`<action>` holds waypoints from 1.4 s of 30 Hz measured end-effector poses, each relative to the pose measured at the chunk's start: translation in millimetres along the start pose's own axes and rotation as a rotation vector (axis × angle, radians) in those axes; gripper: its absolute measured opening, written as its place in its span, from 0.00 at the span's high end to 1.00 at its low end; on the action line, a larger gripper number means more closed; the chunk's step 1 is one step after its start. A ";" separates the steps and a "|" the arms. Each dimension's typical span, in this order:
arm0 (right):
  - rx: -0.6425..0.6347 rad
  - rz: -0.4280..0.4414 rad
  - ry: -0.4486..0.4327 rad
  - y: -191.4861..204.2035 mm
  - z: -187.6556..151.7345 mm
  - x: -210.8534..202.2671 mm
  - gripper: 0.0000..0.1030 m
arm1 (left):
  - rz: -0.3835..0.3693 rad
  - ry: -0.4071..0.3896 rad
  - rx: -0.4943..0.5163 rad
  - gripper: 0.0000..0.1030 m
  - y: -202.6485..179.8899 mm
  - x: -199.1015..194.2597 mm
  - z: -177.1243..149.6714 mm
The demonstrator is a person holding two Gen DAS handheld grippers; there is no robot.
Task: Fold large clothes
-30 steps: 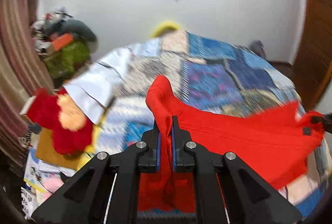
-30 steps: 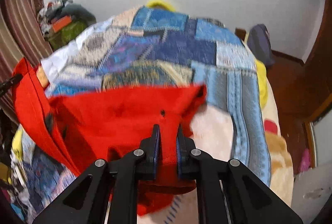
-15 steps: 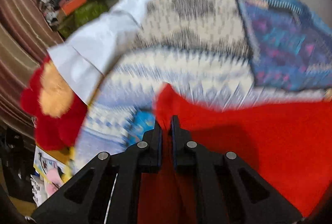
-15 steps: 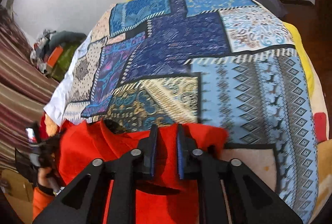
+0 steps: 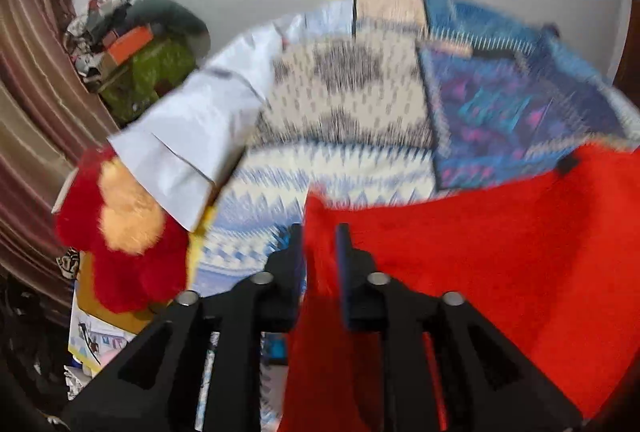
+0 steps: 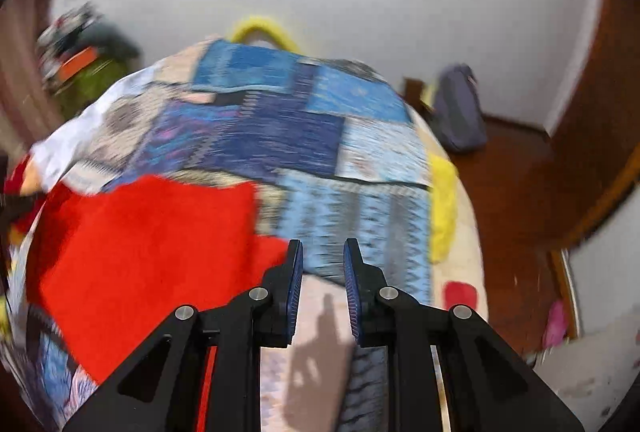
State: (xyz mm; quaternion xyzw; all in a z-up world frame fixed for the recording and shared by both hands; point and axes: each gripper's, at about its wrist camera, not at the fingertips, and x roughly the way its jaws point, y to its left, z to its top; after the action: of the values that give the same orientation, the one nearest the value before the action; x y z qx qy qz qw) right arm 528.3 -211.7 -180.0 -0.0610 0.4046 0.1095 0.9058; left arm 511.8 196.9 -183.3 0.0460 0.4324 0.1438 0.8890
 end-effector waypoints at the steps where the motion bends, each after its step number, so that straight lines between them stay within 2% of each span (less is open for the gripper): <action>1: -0.032 0.009 0.000 18.3 0.5 -0.5 0.84 | -0.013 -0.020 -0.011 0.59 3.7 -14.3 3.4; 3: -0.073 0.048 0.000 50.8 -1.3 -2.2 0.84 | -0.053 -0.063 -0.007 0.54 5.6 -42.5 6.9; 5: -0.102 0.110 0.012 82.8 -3.1 2.5 0.84 | -0.098 -0.075 0.040 0.53 -2.7 -61.4 3.7; 9: -0.147 0.172 0.069 141.8 -13.1 25.2 0.84 | -0.151 -0.079 0.136 0.39 -27.2 -77.1 -17.9; 12: -0.215 0.141 0.122 173.7 -27.1 50.2 0.84 | -0.163 -0.049 0.190 0.37 -43.6 -66.8 -45.1; 15: -0.315 0.021 0.195 193.2 -49.4 82.2 0.84 | -0.153 0.043 0.213 0.37 -49.7 -36.6 -76.7; 16: -0.362 -0.024 0.207 196.2 -58.8 91.7 0.84 | -0.145 0.065 0.211 0.37 -48.6 -28.9 -85.1; 17: -0.406 -0.033 0.172 196.5 -66.4 90.4 0.84 | -0.121 0.092 0.196 0.37 -43.5 -17.6 -95.7; 18: -0.449 -0.059 0.130 197.3 -72.4 86.6 0.79 | -0.100 0.115 0.170 0.37 -34.7 -7.8 -105.1; 19: -0.474 -0.136 0.113 197.1 -75.7 85.5 0.52 | -0.099 0.130 0.147 0.36 -27.6 -2.4 -111.1; 20: -0.489 -0.222 0.083 193.4 -78.2 83.1 0.30 | -0.112 0.146 0.106 0.35 -14.1 2.9 -118.4; 21: -0.495 -0.265 0.053 187.2 -80.2 82.1 0.00 | -0.104 0.150 0.074 0.35 -1.6 5.1 -123.8; 22: -0.478 -0.237 0.061 176.3 -82.0 82.7 0.00 | -0.083 0.147 0.058 0.35 6.7 4.8 -128.6; 25: -0.231 -0.037 0.191 122.2 -79.7 91.6 0.00 | -0.086 0.134 0.037 0.35 30.0 0.2 -138.5; 26: -0.192 -0.013 0.204 111.2 -79.4 91.8 0.00 | -0.069 0.131 0.053 0.35 32.0 -3.5 -140.7; 30: -0.131 0.001 0.221 85.9 -87.3 82.3 0.00 | 0.010 0.121 0.127 0.26 32.1 -15.0 -150.2; 31: -0.117 0.010 0.228 79.6 -89.2 80.9 0.00 | 0.005 0.125 0.122 0.26 35.6 -14.6 -152.1; 35: 0.009 0.088 0.286 54.1 -92.2 82.0 0.00 | -0.023 0.131 0.029 0.26 59.3 -23.2 -156.9; 37: 0.025 0.071 0.286 51.0 -94.3 75.6 0.00 | 0.060 0.119 0.008 0.27 69.2 -30.5 -156.9; 38: 0.024 0.065 0.285 51.6 -94.4 75.1 0.00 | 0.076 0.108 -0.011 0.27 77.1 -37.4 -158.0; 42: -0.009 0.024 0.227 61.5 -88.1 47.5 0.01 | 0.025 0.069 -0.113 0.27 100.2 -63.8 -161.8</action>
State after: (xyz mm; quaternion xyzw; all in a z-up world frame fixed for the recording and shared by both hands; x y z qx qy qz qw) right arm 480.4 -162.6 -275.4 -0.0724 0.5048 0.1146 0.8525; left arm 326.3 266.8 -215.0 -0.0040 0.4534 0.1805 0.8728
